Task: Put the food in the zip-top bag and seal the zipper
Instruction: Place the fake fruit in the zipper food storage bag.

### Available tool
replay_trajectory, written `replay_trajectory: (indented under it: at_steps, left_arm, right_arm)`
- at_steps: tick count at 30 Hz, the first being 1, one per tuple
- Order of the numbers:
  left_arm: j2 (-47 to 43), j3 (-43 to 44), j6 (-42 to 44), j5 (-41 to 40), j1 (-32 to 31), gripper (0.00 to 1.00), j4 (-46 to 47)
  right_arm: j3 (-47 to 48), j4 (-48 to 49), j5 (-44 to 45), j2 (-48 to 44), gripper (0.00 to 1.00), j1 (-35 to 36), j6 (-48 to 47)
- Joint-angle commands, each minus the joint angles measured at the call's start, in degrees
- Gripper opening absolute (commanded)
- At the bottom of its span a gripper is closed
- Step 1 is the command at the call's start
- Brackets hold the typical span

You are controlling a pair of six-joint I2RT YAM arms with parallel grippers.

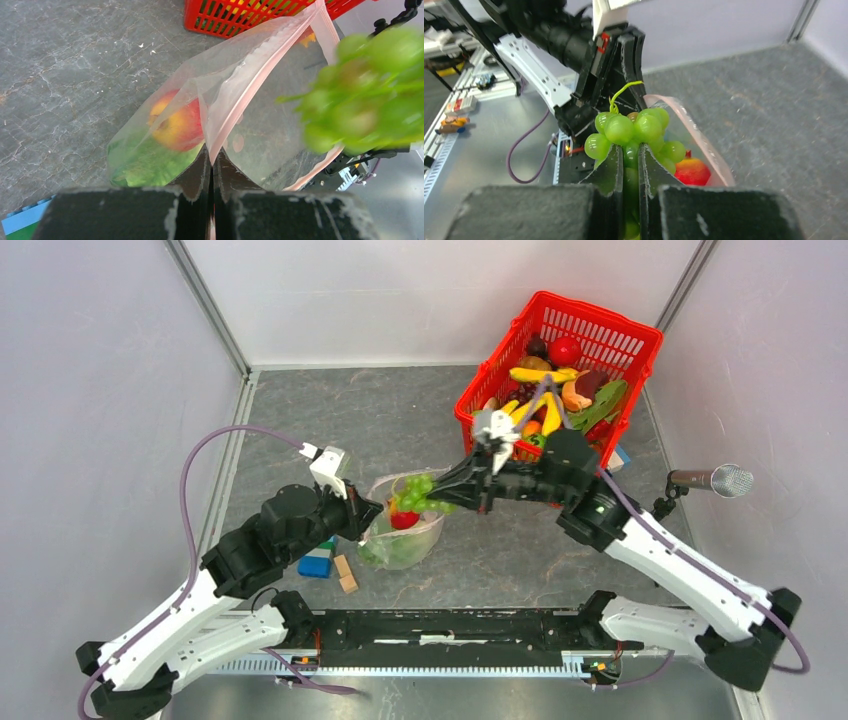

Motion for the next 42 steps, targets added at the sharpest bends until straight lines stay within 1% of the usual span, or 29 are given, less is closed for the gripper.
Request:
replay_trajectory:
  at_steps: [1,4,8,11,12,14,15,16,18,20,23,25,29,31,33,35,36,39,40,41,42]
  left_arm:
    - [1.1,3.3,-1.6,1.8,0.0,0.03,0.5]
    - [1.2,4.1,-1.6,2.2,0.1,0.03,-0.4]
    - [0.7,4.7,-1.4,2.3,0.1,0.03,-1.2]
    - [0.4,4.9,-1.4,2.4,0.1,0.04,-1.8]
    - [0.3,4.9,-1.4,2.5,0.1,0.04,-1.9]
    - [0.2,4.8,-1.3,2.4,0.0,0.04,-1.9]
    - [0.1,4.8,-1.4,2.2,0.0,0.04,-1.9]
    - [0.1,4.8,-1.4,2.1,0.0,0.04,-1.9]
    - [-0.2,4.8,-1.4,1.4,0.0,0.04,-2.1]
    - [-0.6,4.8,-1.3,0.6,0.1,0.04,-2.3]
    - [-1.5,4.7,-1.4,-1.1,0.0,0.04,-2.5]
    - [-2.0,4.5,-1.6,-1.9,0.1,0.05,-2.5]
    - [-2.2,4.0,-1.9,-2.3,0.0,0.05,-2.3]
    - [-2.2,3.7,-2.0,-2.2,0.1,0.05,-2.0]
    - [-2.2,3.5,-2.0,-2.0,0.1,0.04,-1.8]
    - [-2.2,3.5,-2.0,-1.9,0.0,0.05,-1.7]
    - [-2.3,3.4,-1.9,-1.9,0.0,0.05,-1.6]
    - [-2.4,3.1,-2.0,-1.7,0.0,0.04,-1.3]
    - [-2.4,3.1,-2.0,-1.5,0.0,0.05,-1.3]
    - [-2.3,3.0,-2.0,-1.4,0.1,0.05,-1.3]
    - [-2.4,2.9,-2.0,-1.2,0.1,0.05,-1.2]
  right_arm:
    - [8.8,-11.9,12.7,6.2,0.02,6.6,-8.4]
    - [13.1,-16.2,19.4,11.5,0.04,9.1,-9.5]
    - [20.5,-23.3,28.4,17.5,0.08,13.5,-13.8]
    - [25.9,-29.2,32.0,22.1,0.13,15.5,-16.1]
    - [27.2,-30.3,33.1,23.5,0.16,16.1,-16.5]
    - [27.5,-30.0,32.3,24.6,0.18,16.9,-17.4]
    - [27.1,-28.8,31.1,24.5,0.21,17.1,-17.8]
    - [26.3,-27.4,30.3,24.1,0.27,17.1,-17.7]
    - [24.3,-24.4,29.9,22.6,0.49,17.1,-17.4]
    - [21.8,-21.4,28.9,20.0,0.61,17.1,-17.5]
    - [17.7,-16.4,27.7,16.0,0.76,17.1,-17.6]
    - [15.5,-14.0,28.0,13.3,0.79,17.1,-17.9]
    - [11.3,-9.1,32.0,8.1,0.81,17.1,-17.8]
    - [7.9,-5.4,36.3,5.1,0.82,17.1,-17.8]
    - [4.2,-2.0,42.7,2.2,0.83,17.1,-17.9]
    - [3.1,0.1,51.2,0.8,0.84,17.1,-18.4]
    - [3.3,-0.2,55.2,0.7,0.85,17.1,-19.0]
    - [6.2,-3.2,71.9,2.5,0.89,16.6,-21.9]
    - [8.1,-4.7,78.4,4.2,0.90,15.4,-22.8]
    - [9.9,-6.5,83.0,6.2,0.90,13.5,-23.0]
    - [12.4,-8.8,85.2,7.9,0.91,10.3,-22.2]
